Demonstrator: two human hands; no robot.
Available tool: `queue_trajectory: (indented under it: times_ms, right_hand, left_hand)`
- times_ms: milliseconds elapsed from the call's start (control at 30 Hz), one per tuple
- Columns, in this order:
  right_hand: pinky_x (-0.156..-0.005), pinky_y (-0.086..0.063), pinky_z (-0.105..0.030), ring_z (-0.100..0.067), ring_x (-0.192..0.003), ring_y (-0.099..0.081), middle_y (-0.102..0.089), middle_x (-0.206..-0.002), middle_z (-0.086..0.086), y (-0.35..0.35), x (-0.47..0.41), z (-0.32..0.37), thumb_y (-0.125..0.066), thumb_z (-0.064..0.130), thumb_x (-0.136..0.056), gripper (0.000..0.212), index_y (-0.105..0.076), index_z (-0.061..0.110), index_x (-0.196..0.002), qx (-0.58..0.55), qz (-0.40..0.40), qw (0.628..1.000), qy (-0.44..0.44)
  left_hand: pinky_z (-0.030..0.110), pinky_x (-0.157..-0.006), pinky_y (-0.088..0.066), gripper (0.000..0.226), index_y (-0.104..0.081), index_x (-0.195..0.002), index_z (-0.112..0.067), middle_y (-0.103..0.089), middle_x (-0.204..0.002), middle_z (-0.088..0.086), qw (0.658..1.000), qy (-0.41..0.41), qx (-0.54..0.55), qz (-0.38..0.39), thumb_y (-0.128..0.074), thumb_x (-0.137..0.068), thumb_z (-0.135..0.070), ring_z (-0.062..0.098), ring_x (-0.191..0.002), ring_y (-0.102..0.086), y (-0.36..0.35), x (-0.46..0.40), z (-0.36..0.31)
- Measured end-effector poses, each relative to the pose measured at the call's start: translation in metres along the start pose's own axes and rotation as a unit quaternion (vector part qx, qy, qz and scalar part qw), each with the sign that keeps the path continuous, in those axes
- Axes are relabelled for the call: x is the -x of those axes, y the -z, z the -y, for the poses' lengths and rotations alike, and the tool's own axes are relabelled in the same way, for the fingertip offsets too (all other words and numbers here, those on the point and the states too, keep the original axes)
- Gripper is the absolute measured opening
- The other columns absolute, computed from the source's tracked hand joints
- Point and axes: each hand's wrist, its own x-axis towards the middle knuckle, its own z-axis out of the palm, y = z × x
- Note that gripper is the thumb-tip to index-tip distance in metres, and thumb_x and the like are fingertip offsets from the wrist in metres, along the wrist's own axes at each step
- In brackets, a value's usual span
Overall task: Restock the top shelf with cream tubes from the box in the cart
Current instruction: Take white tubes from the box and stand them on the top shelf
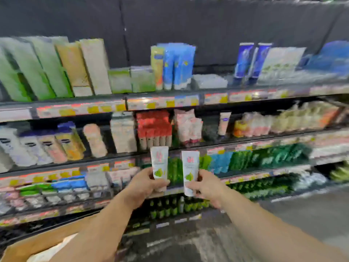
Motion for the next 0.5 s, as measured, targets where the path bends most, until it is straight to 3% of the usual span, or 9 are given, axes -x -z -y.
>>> queue_trajectory:
  times_ms: [67,200,333,500]
  right_hand:
    - [-0.084,-0.053,-0.035,-0.020,-0.094,-0.064,-0.067,-0.107,-0.006,0.070,0.032,0.000,-0.067,0.010,-0.089,0.018,-0.058,0.018,-0.103,-0.009,-0.041,0.999,0.025]
    - [-0.076,-0.054,-0.037,-0.021,-0.085,-0.067,-0.068,-0.100,-0.004,0.187,0.075,-0.003,-0.066,0.006,-0.089,0.023,-0.056,0.015,-0.108,-0.079,-0.119,0.988,0.061]
    - [-0.069,-0.057,-0.032,-0.024,-0.100,-0.067,-0.065,-0.116,-0.008,0.269,0.092,-0.004,-0.067,0.009,-0.089,0.032,-0.056,0.016,-0.117,-0.124,-0.163,0.975,0.088]
    - [-0.083,-0.057,-0.040,-0.028,-0.101,-0.067,-0.069,-0.110,-0.011,0.341,0.066,0.016,-0.069,0.014,-0.088,0.024,-0.062,0.014,-0.110,-0.093,-0.229,0.960,0.127]
  left_hand:
    - [0.030,-0.065,-0.055,0.034,-0.060,-0.106,-0.010,-0.072,-0.096,0.009,0.999,-0.027,0.001,0.027,-0.076,-0.078,-0.002,0.023,-0.083,-0.070,-0.074,-0.006,-0.035]
    - [0.030,-0.064,-0.057,0.017,-0.060,-0.102,-0.007,-0.069,-0.095,0.011,0.993,-0.063,0.031,0.100,-0.066,-0.086,-0.001,0.021,-0.080,-0.064,-0.199,-0.009,-0.092]
    - [0.033,-0.060,-0.057,0.022,-0.059,-0.110,-0.006,-0.068,-0.100,0.014,0.986,-0.064,0.063,0.143,-0.064,-0.088,-0.003,0.026,-0.086,-0.065,-0.277,-0.031,-0.132]
    - [0.038,-0.070,-0.053,0.019,-0.061,-0.108,0.000,-0.070,-0.097,0.020,0.977,-0.125,0.024,0.171,-0.062,-0.089,-0.004,0.030,-0.087,-0.065,-0.321,-0.079,-0.172]
